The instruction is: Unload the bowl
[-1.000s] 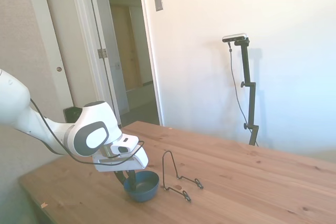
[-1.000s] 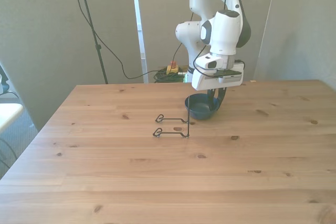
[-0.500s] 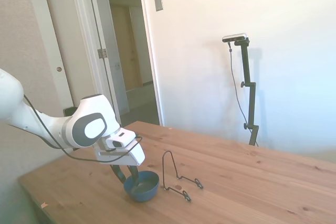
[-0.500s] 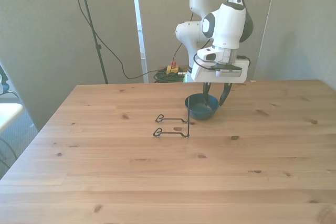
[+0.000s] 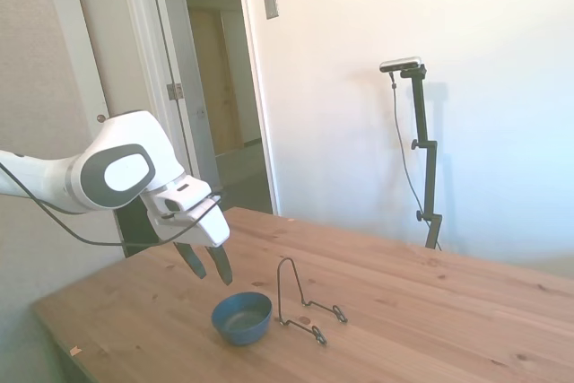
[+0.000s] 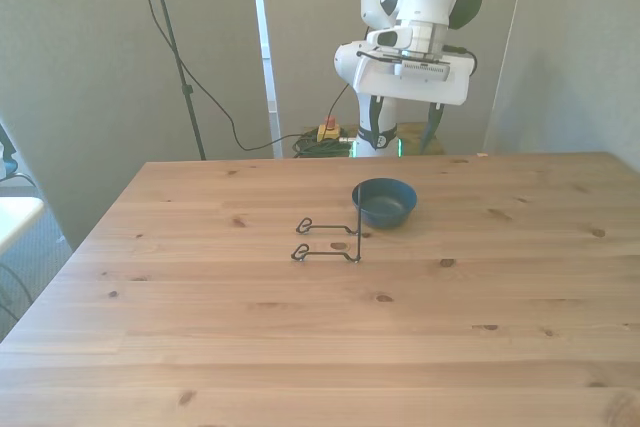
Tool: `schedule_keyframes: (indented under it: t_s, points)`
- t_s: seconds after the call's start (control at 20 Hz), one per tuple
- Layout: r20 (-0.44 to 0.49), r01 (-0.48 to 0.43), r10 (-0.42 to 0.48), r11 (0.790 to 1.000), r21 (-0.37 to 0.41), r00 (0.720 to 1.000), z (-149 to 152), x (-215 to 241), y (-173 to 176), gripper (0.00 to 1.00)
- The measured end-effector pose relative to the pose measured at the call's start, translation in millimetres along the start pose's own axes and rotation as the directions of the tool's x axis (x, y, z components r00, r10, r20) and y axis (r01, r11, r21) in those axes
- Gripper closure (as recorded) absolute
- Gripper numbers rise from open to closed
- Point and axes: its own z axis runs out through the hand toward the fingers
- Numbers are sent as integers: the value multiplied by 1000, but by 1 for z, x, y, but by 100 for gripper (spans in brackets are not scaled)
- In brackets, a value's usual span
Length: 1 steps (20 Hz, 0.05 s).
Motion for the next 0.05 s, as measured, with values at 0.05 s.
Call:
schedule_keyframes:
  t_s: [0.05]
  points:
    - [6,-12,12,1000,4,1000,-7,2,2,0]
